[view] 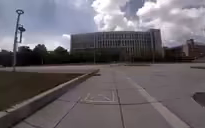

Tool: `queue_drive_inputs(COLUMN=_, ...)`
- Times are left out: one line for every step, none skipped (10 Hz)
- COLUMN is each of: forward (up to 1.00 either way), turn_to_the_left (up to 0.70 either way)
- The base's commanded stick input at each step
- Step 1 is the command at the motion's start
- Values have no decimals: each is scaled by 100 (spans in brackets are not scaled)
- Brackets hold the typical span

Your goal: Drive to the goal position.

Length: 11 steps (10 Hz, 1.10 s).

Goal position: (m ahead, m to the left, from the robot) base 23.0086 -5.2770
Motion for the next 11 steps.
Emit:
queue_drive_inputs(forward=70, turn_to_the_left=0)
queue_drive_inputs(forward=70, turn_to_the_left=0)
queue_drive_inputs(forward=70, turn_to_the_left=0)
queue_drive_inputs(forward=51, turn_to_the_left=0)
queue_drive_inputs(forward=5, turn_to_the_left=0)
queue_drive_inputs(forward=6, turn_to_the_left=0)
queue_drive_inputs(forward=6, turn_to_the_left=0)
queue_drive_inputs(forward=5, turn_to_the_left=0)
queue_drive_inputs(forward=5, turn_to_the_left=0)
queue_drive_inputs(forward=5, turn_to_the_left=0)
queue_drive_inputs(forward=6, turn_to_the_left=0)
